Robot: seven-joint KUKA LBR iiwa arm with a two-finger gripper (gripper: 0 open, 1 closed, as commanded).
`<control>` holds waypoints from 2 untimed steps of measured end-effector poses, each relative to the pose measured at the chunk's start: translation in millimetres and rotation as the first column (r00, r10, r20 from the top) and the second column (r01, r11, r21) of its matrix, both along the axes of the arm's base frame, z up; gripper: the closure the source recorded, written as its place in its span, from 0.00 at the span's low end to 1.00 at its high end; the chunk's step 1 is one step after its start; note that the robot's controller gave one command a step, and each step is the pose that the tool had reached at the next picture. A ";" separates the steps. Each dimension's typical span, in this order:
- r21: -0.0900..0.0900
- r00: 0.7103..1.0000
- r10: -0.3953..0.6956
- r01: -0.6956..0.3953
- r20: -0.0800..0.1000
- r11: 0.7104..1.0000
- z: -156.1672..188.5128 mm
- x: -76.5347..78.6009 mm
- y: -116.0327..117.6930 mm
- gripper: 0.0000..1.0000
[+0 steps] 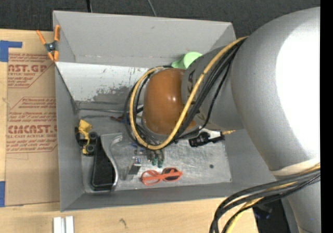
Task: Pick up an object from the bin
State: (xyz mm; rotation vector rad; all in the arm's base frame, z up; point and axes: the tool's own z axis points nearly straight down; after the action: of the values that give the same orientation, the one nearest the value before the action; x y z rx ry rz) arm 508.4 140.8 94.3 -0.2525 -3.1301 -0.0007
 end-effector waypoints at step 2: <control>-0.002 0.945 0.328 -0.328 0.000 0.945 -9.5 -1.2 -52.1 0.00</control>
Offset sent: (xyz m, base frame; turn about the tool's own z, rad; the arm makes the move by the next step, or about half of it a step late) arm 0.0093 -0.0655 -0.0150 -0.0746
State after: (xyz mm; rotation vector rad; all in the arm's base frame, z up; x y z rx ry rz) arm 507.2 88.7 84.8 0.2716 -3.1292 0.0031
